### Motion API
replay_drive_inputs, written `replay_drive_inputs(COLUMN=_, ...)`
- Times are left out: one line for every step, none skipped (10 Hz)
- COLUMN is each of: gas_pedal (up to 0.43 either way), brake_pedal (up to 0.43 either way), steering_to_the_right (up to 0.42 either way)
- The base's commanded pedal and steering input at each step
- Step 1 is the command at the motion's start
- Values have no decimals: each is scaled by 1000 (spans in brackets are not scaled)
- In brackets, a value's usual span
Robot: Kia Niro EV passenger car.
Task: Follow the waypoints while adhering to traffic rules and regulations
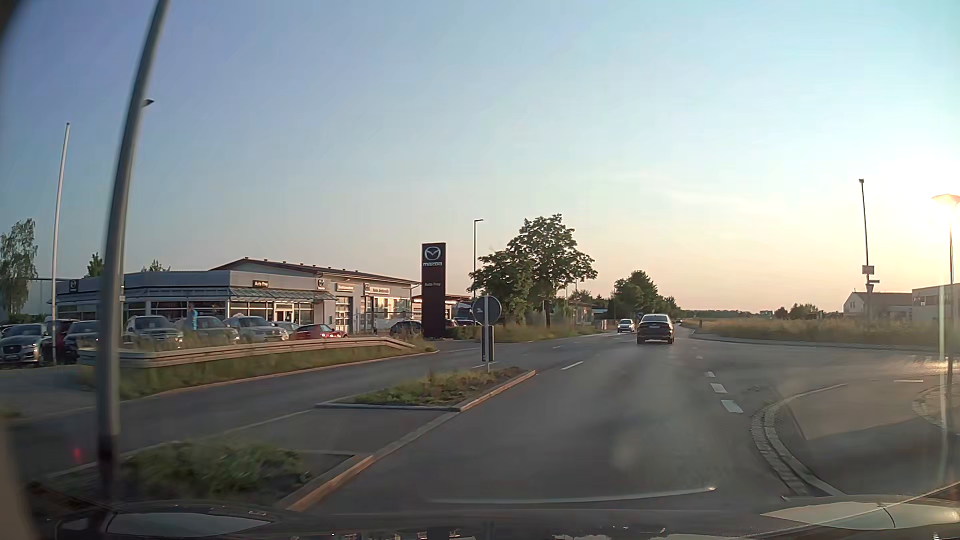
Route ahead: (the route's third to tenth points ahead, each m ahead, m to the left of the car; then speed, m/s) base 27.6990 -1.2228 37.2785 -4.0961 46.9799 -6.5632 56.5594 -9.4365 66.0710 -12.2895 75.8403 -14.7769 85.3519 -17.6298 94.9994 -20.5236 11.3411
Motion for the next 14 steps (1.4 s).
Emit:
replay_drive_inputs(gas_pedal=189, brake_pedal=18, steering_to_the_right=100)
replay_drive_inputs(gas_pedal=197, brake_pedal=18, steering_to_the_right=101)
replay_drive_inputs(gas_pedal=197, brake_pedal=18, steering_to_the_right=101)
replay_drive_inputs(gas_pedal=209, brake_pedal=6, steering_to_the_right=101)
replay_drive_inputs(gas_pedal=220, brake_pedal=18, steering_to_the_right=100)
replay_drive_inputs(gas_pedal=228, brake_pedal=18, steering_to_the_right=97)
replay_drive_inputs(gas_pedal=240, brake_pedal=18, steering_to_the_right=88)
replay_drive_inputs(gas_pedal=268, brake_pedal=18, steering_to_the_right=78)
replay_drive_inputs(gas_pedal=268, brake_pedal=18, steering_to_the_right=71)
replay_drive_inputs(gas_pedal=268, brake_pedal=12, steering_to_the_right=62)
replay_drive_inputs(gas_pedal=268, brake_pedal=18, steering_to_the_right=54)
replay_drive_inputs(gas_pedal=268, brake_pedal=18, steering_to_the_right=43)
replay_drive_inputs(gas_pedal=268, brake_pedal=18, steering_to_the_right=33)
replay_drive_inputs(gas_pedal=280, brake_pedal=18, steering_to_the_right=20)
